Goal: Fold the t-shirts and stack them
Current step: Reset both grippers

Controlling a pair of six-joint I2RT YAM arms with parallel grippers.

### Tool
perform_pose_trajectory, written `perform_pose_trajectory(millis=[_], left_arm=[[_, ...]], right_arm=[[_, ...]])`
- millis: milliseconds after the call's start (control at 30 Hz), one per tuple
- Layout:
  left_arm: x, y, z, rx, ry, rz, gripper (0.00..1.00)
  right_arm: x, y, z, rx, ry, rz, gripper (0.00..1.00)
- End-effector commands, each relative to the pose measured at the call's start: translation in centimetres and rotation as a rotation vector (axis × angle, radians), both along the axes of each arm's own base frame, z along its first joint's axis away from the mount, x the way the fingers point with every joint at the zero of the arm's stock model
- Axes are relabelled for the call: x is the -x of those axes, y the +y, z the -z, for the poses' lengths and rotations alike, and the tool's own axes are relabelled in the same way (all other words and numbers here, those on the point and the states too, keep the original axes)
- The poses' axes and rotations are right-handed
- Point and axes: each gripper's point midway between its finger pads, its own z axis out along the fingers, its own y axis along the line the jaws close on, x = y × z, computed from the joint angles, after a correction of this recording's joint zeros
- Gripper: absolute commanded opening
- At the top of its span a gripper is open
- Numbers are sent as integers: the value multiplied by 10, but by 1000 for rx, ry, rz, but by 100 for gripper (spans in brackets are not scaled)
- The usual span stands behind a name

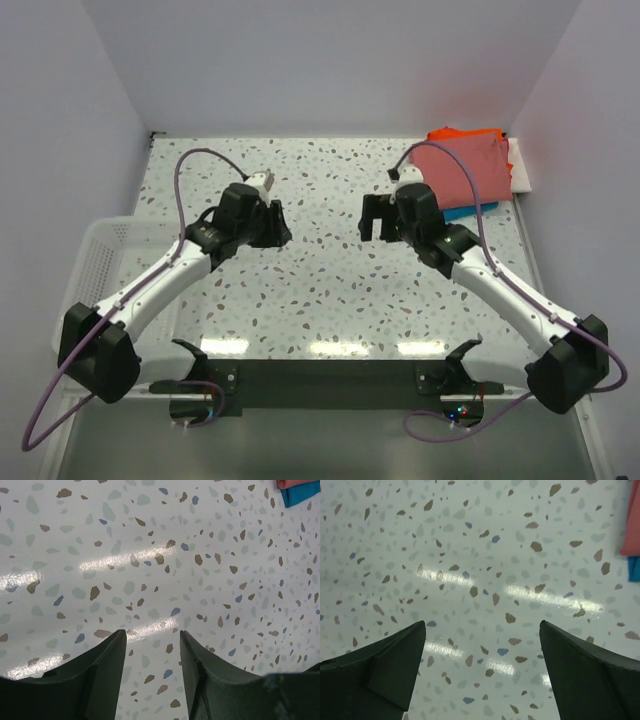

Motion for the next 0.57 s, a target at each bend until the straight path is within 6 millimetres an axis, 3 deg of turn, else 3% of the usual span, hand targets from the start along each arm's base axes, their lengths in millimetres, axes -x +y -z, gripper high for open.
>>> perform_pose_trajectory(millis=[0,67,133,267,533], left_arm=[[6,11,-15,35,-95,-31,52],[15,17,-1,29,-83,-40,52],[23,24,5,23,-89,-56,52],[31,30,7,18,-90,-60,52],[27,37,-9,-12,-129,-73,52]], right_arm=[[23,9,-7,-154,-27,-15,99],[34,1,8,-151,-14,-11,99],[42,-12,8,-127,-26,19,99],[49,-38,18,-42,-22,90,99],[49,-44,17,-62,-59,126,99]])
